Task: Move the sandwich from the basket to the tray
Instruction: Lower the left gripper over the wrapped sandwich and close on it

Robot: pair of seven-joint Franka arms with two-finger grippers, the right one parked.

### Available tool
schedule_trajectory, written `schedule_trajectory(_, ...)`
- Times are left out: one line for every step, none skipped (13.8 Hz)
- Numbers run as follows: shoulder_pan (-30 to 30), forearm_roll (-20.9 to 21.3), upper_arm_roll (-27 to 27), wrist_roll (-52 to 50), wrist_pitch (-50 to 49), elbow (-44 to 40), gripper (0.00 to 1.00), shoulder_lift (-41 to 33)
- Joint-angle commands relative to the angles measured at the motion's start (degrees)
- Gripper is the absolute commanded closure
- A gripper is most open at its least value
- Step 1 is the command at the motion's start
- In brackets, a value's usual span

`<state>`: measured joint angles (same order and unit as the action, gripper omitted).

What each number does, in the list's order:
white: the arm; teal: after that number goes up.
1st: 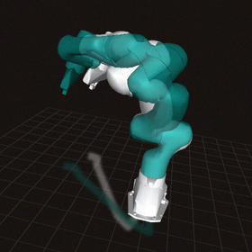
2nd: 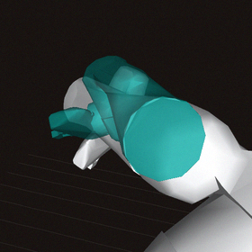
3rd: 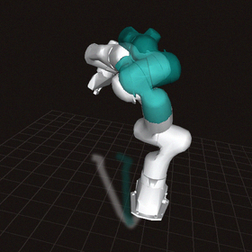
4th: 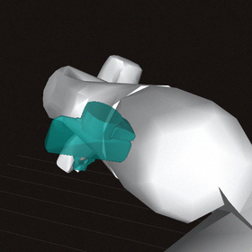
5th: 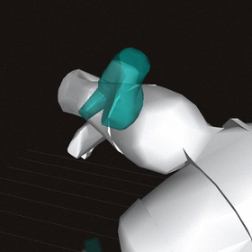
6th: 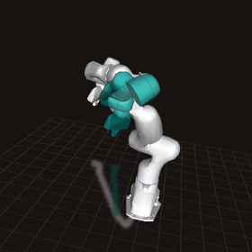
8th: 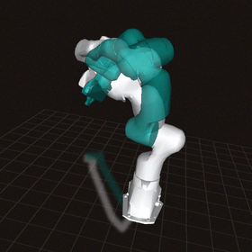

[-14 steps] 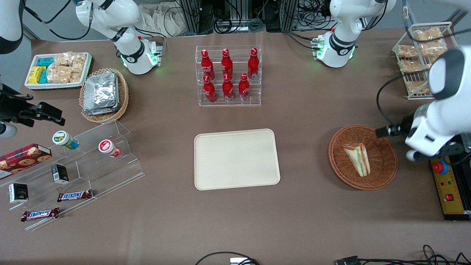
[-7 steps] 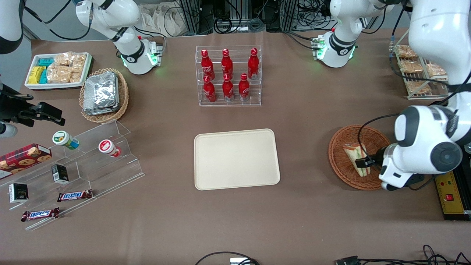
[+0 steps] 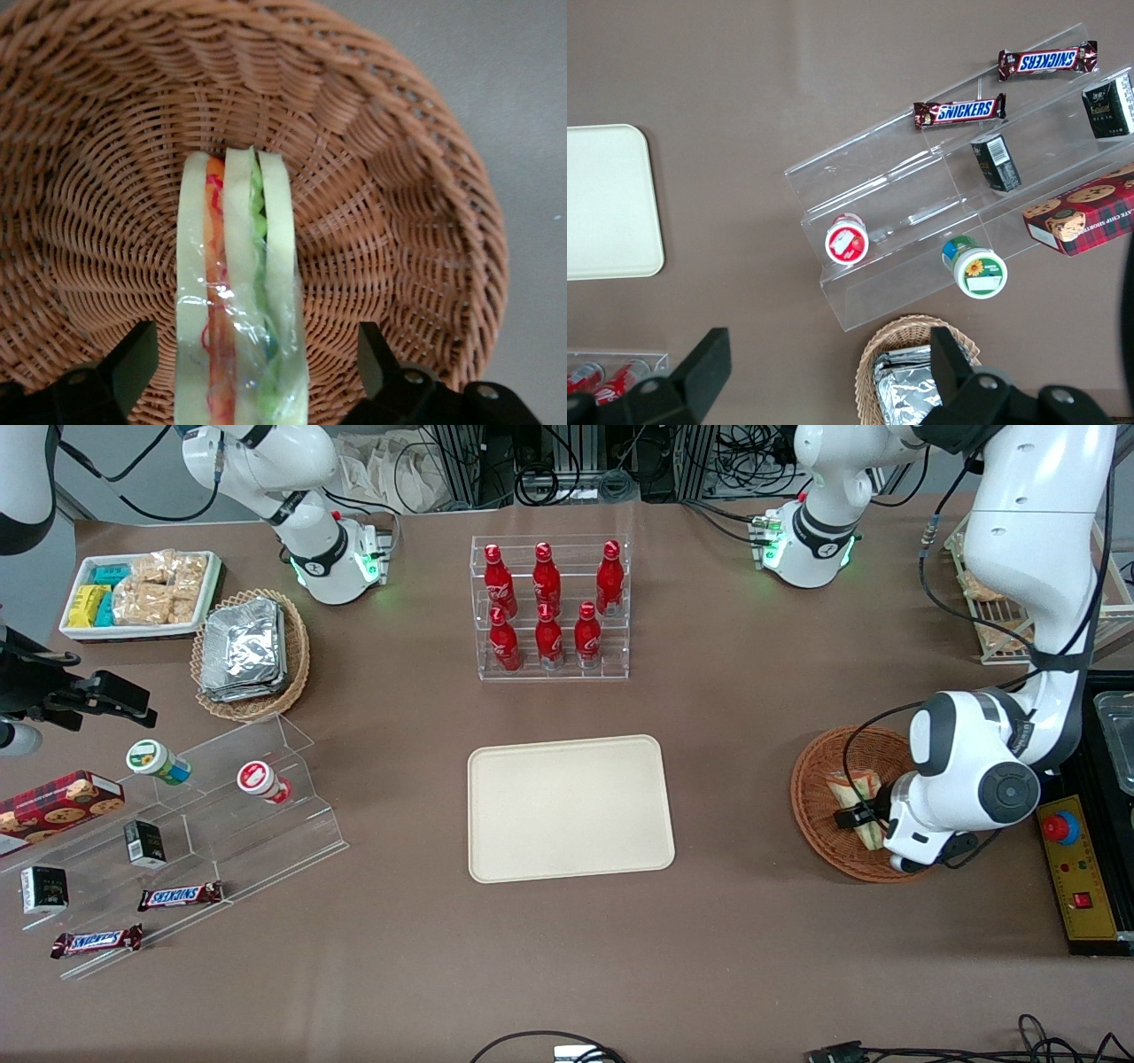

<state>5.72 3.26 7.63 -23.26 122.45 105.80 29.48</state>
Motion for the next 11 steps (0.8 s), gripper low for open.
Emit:
schedule_trajectory(1.1, 0.3, 0.4, -1.0, 0.9, 2.0, 0.01, -1.5)
schedule_trajectory(1.1, 0.3, 0.4, -1.0, 1.1, 2.5, 0.01, -1.4)
schedule_trajectory(1.2, 0.2, 0.4, -1.0, 1.9, 3.3, 0.08, -1.5)
schedule_trajectory(1.5, 0.1, 0.4, -1.0, 3.2, 4.2, 0.19, -1.6)
schedule_trajectory(1.9, 0.1, 0.4, -1.0, 4.2, 4.8, 0.30, -1.5)
schedule_trajectory(1.9, 0.0, 0.4, -1.0, 4.6, 5.1, 0.47, -1.5)
schedule_trajectory(1.9, -0.1, 0.4, -1.0, 4.6, 5.1, 0.67, -1.8)
schedule_trajectory(1.9, -0.1, 0.5, -1.0, 4.6, 5.1, 0.80, -2.1)
schedule_trajectory(1.9, -0.2, 0.5, -1.0, 3.9, 4.9, 0.87, -2.8)
schedule_trajectory(1.8, -0.2, 0.5, -1.0, 3.7, 4.9, 0.90, -3.9)
schedule_trajectory(1.7, -0.2, 0.7, -0.9, 2.5, 4.7, 0.94, -5.3)
